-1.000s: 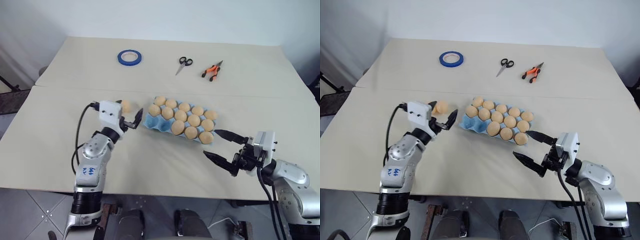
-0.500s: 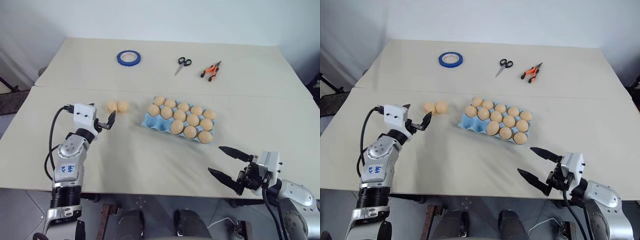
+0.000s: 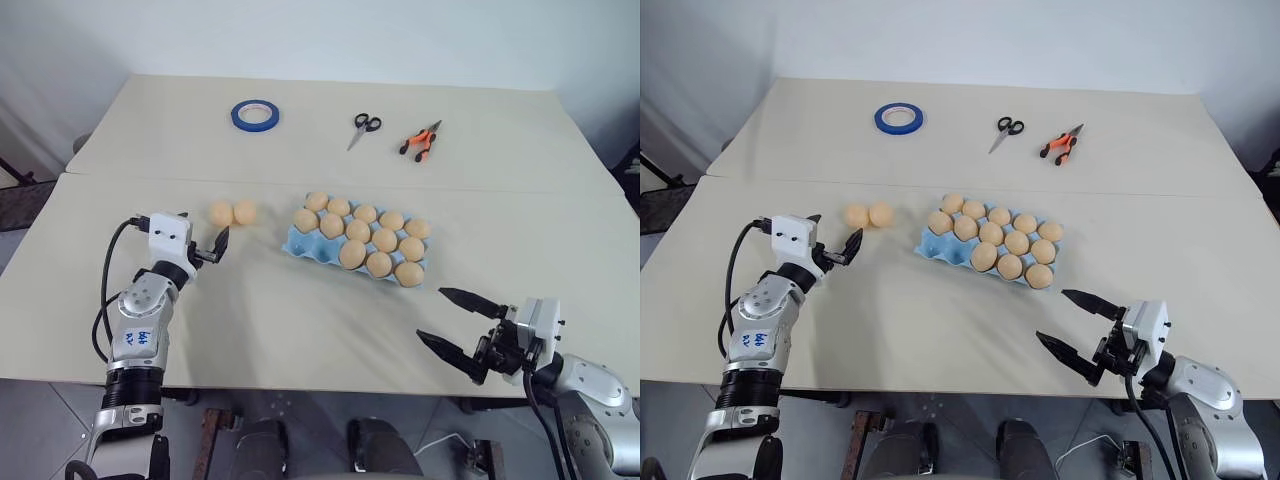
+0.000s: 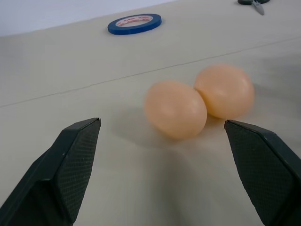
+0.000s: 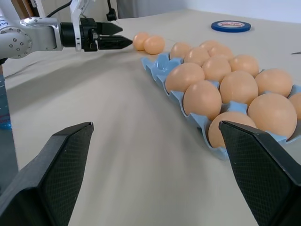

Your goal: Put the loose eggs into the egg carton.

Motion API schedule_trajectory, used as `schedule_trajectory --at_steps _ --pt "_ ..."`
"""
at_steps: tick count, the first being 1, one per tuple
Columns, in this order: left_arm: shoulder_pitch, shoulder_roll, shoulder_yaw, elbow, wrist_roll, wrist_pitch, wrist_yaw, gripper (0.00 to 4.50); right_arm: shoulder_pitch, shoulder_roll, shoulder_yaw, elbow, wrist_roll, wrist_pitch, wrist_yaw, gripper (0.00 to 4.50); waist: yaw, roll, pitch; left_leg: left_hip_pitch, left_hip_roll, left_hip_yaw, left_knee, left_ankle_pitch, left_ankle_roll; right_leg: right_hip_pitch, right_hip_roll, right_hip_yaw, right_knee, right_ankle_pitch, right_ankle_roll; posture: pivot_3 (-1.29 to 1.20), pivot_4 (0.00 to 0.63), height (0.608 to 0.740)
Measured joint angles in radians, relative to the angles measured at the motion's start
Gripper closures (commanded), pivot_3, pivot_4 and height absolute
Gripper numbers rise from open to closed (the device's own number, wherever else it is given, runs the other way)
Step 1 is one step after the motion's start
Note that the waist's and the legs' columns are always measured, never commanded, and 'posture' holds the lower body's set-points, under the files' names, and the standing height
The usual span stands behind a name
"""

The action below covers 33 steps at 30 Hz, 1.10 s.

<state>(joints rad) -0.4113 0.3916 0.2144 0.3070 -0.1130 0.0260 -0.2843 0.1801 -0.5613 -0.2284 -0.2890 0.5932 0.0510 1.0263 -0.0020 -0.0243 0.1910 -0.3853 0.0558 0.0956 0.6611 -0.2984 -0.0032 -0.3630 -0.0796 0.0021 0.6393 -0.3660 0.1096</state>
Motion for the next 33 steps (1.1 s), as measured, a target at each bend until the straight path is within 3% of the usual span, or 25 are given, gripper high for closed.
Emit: schedule_trajectory --at_steps 29,33 --pt "-0.336 0.018 -0.038 0.633 0.033 -0.289 -0.091 0.01 -0.067 -0.014 0.014 -0.079 0.000 0.133 -0.085 0.00 0.001 0.000 0.000 -0.003 -0.001 0.010 0.001 0.002 0.000 -0.011 0.000 -0.001 0.009 0.001 0.001 0.00 0.150 0.740" --pt "-0.348 0.018 -0.039 0.657 0.040 -0.309 -0.103 0.95 -0.070 -0.014 0.020 -0.100 0.000 0.147 -0.102 0.00 0.001 0.000 0.000 -0.003 -0.001 0.010 0.001 0.002 0.000 -0.012 0.000 -0.001 0.009 0.001 0.001 0.00 0.150 0.740"
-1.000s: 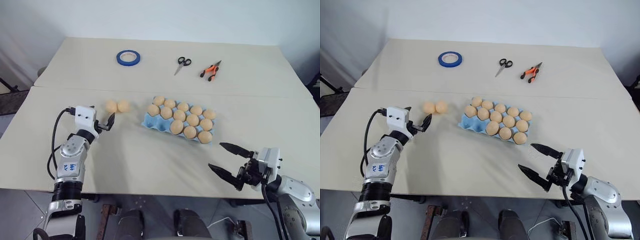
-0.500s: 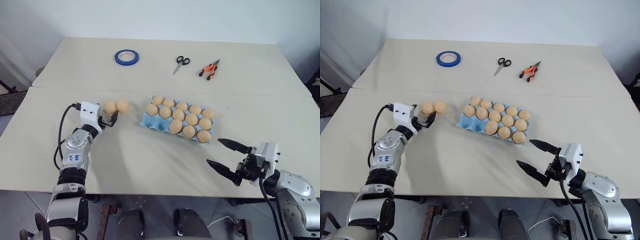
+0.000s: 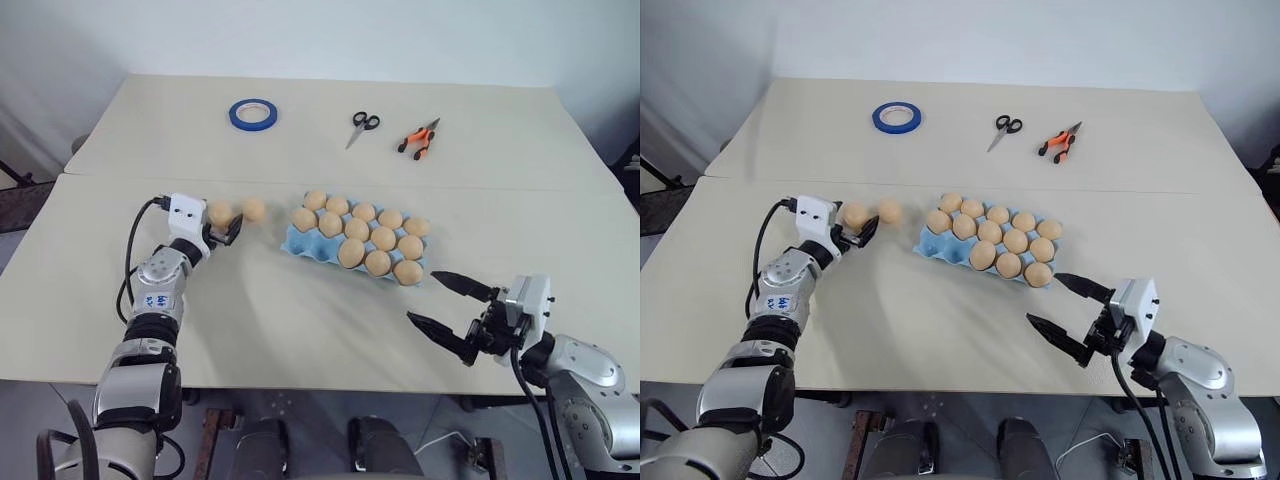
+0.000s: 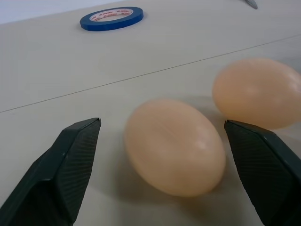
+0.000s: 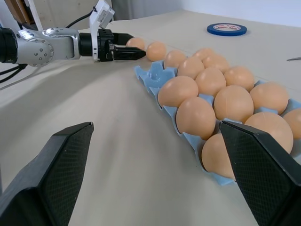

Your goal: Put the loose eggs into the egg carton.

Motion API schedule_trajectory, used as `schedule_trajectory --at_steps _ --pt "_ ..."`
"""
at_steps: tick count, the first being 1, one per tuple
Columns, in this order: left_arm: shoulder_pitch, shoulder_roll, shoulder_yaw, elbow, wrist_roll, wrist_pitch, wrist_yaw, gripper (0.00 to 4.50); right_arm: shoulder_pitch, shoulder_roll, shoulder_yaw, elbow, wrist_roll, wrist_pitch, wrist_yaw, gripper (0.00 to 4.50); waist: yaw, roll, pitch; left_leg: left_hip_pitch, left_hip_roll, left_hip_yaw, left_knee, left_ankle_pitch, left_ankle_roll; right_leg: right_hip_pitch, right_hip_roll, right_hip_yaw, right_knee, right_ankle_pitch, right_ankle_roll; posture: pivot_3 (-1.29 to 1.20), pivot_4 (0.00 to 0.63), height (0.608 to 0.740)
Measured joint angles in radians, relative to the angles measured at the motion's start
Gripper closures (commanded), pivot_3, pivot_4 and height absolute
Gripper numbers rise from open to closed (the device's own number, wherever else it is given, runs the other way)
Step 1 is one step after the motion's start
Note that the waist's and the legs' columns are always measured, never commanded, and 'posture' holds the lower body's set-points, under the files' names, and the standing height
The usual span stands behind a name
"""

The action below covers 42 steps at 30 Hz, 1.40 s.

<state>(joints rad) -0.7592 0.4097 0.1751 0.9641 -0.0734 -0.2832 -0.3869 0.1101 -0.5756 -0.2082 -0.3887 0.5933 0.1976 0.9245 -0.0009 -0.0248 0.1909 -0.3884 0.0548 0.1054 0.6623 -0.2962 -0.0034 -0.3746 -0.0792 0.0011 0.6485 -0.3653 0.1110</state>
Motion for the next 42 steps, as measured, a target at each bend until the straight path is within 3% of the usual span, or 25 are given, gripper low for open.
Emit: schedule_trajectory --at_steps 4,6,13,23,27,31,42 --pt "0.000 0.000 0.000 0.007 0.001 -0.014 -0.001 2.19 -0.001 0.000 0.004 -0.003 0.000 0.006 -0.013 0.00 0.000 0.000 0.000 0.000 0.000 0.000 0.000 0.000 0.000 0.000 0.000 0.000 0.000 0.000 0.000 0.00 0.150 0.740" --pt "0.000 0.000 0.001 0.009 0.000 -0.015 -0.001 2.47 -0.006 0.000 0.005 -0.005 0.000 0.010 -0.020 0.00 0.000 0.000 0.000 0.000 0.000 0.000 0.000 0.000 0.000 0.000 0.000 0.000 0.001 0.000 0.000 0.00 0.150 0.740" --pt "0.042 0.003 0.007 -0.072 -0.021 0.021 -0.027 2.50 -0.022 0.000 0.007 -0.009 0.000 0.026 -0.036 0.00 -0.001 0.000 0.000 0.000 0.000 0.001 0.000 0.000 0.000 -0.001 0.000 0.001 0.003 0.000 0.000 0.00 0.150 0.740" --pt "0.105 0.003 -0.037 -0.630 -0.187 0.368 -0.208 2.50 -0.029 0.000 0.012 -0.025 0.000 0.036 -0.047 0.00 -0.001 0.000 0.000 0.000 0.000 0.001 0.001 0.001 -0.001 -0.001 0.001 0.002 0.005 0.000 0.000 0.00 0.150 0.740" --pt "0.104 0.003 -0.088 -0.763 -0.237 0.521 -0.275 2.50 -0.031 0.000 0.012 -0.036 0.000 0.042 -0.054 0.00 -0.001 -0.001 0.000 0.000 -0.001 0.001 0.002 0.002 -0.001 -0.001 0.002 0.003 0.005 0.000 0.000 0.00 0.150 0.740" --pt "0.087 -0.002 -0.164 -0.811 -0.248 0.618 -0.333 2.50 -0.030 0.000 0.012 -0.039 0.000 0.043 -0.063 0.00 -0.003 0.000 0.000 0.001 -0.003 0.001 0.002 0.003 0.000 -0.001 0.002 0.004 0.006 0.000 0.000 0.00 0.150 0.740" --pt "0.085 -0.045 -0.272 -0.812 -0.232 0.659 -0.378 2.50 0.025 0.019 0.011 -0.078 -0.014 0.036 -0.098 0.00 -0.002 -0.001 0.000 0.000 -0.004 0.001 0.001 0.004 0.002 -0.001 0.001 0.004 0.005 0.000 0.000 0.00 0.150 0.740"
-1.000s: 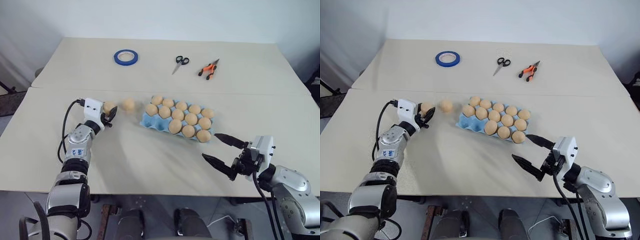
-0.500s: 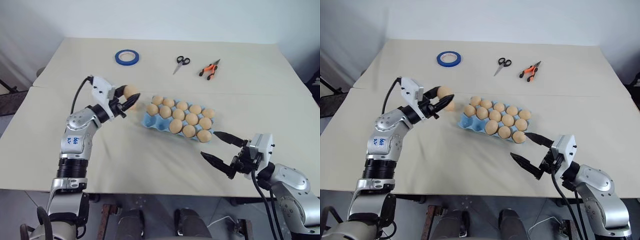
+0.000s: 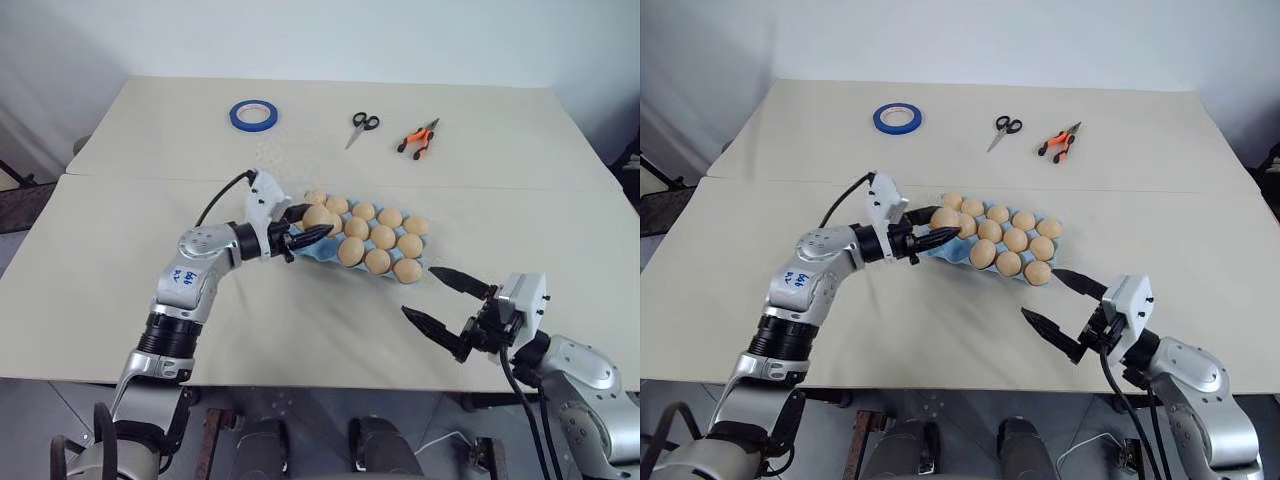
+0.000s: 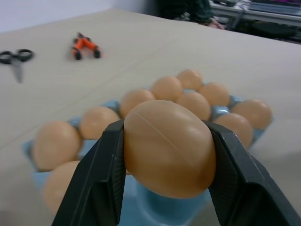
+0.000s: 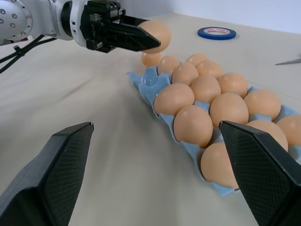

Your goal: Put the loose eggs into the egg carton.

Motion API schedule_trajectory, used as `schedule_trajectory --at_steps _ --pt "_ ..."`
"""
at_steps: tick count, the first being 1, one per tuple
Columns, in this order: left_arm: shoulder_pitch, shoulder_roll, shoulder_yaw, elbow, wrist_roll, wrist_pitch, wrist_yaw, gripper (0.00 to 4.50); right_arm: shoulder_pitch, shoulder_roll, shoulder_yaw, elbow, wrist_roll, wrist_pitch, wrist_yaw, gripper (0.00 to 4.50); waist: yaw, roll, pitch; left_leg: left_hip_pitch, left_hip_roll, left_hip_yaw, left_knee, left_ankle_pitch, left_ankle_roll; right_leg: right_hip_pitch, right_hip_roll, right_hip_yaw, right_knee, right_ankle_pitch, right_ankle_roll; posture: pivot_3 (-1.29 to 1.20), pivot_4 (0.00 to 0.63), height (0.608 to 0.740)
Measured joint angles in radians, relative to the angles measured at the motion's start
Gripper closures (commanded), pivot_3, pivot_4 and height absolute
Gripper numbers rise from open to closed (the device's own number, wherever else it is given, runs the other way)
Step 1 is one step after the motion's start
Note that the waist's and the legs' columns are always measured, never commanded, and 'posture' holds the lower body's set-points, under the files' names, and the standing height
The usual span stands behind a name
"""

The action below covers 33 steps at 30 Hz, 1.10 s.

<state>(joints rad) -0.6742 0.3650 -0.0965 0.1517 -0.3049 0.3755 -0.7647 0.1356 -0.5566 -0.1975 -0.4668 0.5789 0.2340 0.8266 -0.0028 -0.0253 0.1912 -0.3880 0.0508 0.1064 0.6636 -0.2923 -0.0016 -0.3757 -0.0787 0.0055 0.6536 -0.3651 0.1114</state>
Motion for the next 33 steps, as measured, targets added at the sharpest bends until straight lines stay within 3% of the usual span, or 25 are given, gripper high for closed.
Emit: schedule_trajectory --at_steps 3,11,19,29,33 --pt "0.000 -0.008 -0.012 0.001 0.006 0.001 -0.006 2.50 0.010 0.004 0.000 -0.001 -0.001 -0.015 -0.002 0.00 0.000 0.000 0.000 0.000 0.000 0.000 0.000 0.000 0.001 0.000 0.000 0.000 0.000 0.000 0.000 0.00 0.150 0.740" --pt "-0.002 -0.022 -0.026 0.027 0.045 -0.012 0.001 0.02 0.030 0.005 -0.003 0.022 -0.006 -0.061 0.013 0.00 0.001 0.000 0.000 0.000 0.000 0.000 0.000 0.000 0.002 0.000 -0.001 0.000 0.000 0.000 0.000 0.00 0.150 0.740" --pt "-0.002 -0.026 -0.016 0.026 0.062 -0.035 0.022 0.02 0.038 0.006 -0.004 0.072 -0.009 -0.108 0.036 0.00 0.000 0.000 0.000 0.000 0.000 0.000 0.000 0.000 0.002 0.000 -0.001 0.000 0.000 0.000 0.000 0.00 0.150 0.740" --pt "0.015 0.025 0.206 0.025 0.097 -0.200 0.249 0.02 0.029 0.007 -0.004 0.162 -0.010 -0.165 0.088 0.00 0.000 0.000 0.000 0.000 0.000 0.000 0.000 -0.001 0.003 0.000 -0.003 0.000 0.000 0.000 0.001 0.00 0.150 0.740" --pt "0.176 0.033 0.316 -0.029 0.133 -0.305 0.380 0.02 0.005 0.006 -0.008 0.250 -0.009 -0.200 0.141 0.00 -0.007 0.000 0.000 0.001 0.001 0.000 -0.001 -0.001 0.002 0.000 -0.005 0.000 -0.001 0.001 0.001 0.00 0.150 0.740"
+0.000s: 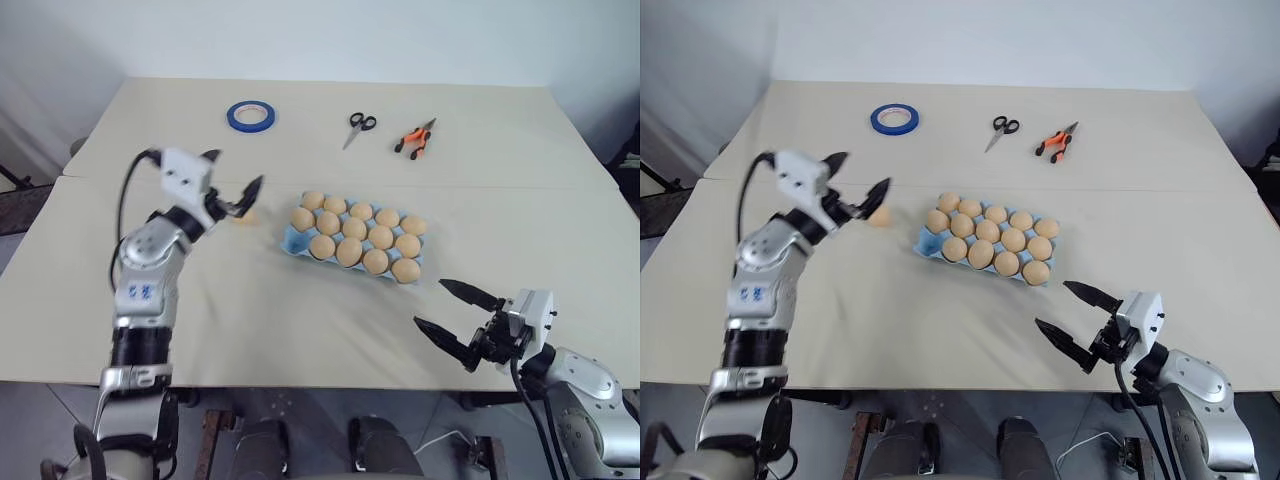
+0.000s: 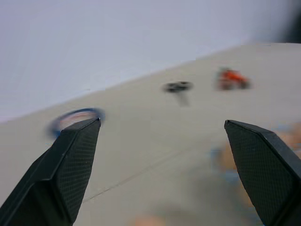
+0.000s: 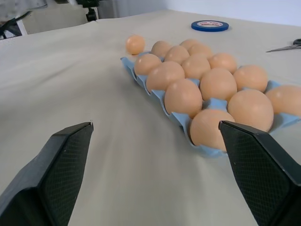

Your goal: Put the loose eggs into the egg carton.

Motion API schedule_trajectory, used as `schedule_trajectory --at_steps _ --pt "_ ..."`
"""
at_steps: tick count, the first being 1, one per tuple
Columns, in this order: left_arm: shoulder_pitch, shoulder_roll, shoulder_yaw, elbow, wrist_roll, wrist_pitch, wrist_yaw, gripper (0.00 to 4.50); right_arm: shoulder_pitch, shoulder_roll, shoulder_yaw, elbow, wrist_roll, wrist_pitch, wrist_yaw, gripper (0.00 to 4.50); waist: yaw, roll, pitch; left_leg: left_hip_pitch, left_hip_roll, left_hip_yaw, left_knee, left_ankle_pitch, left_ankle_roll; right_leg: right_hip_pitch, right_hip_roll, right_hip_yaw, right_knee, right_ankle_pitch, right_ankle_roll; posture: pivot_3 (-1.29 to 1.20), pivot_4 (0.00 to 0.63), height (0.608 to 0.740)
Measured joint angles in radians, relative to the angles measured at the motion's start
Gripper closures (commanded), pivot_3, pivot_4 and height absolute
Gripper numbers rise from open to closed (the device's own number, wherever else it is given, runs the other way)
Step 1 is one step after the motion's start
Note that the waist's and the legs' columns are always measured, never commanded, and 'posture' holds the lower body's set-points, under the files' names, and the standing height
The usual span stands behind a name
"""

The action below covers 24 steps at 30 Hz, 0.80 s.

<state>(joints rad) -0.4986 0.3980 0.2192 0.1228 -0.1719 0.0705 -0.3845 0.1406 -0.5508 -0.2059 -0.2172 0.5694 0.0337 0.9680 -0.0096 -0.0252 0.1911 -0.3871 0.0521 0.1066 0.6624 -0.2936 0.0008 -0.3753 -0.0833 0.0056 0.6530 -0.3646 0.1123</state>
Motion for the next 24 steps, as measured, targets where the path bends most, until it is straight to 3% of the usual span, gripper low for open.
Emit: schedule_trajectory --at_steps 16,24 --pt "0.576 -0.024 0.166 -0.322 -0.167 -0.014 -0.037 0.02 -0.040 0.002 0.003 0.139 -0.013 -0.079 0.108 0.00 -0.007 0.000 0.000 0.001 0.002 -0.002 -0.002 -0.001 0.000 0.002 -0.001 0.002 -0.003 0.001 -0.004 0.00 0.150 0.740" --pt "0.730 -0.040 0.213 -0.425 -0.281 0.008 -0.069 0.02 -0.055 0.004 0.004 0.149 -0.018 -0.085 0.114 0.00 -0.017 0.000 0.000 0.001 0.002 -0.004 -0.009 0.001 -0.001 0.004 -0.001 0.002 -0.010 0.002 -0.007 0.00 0.150 0.740"
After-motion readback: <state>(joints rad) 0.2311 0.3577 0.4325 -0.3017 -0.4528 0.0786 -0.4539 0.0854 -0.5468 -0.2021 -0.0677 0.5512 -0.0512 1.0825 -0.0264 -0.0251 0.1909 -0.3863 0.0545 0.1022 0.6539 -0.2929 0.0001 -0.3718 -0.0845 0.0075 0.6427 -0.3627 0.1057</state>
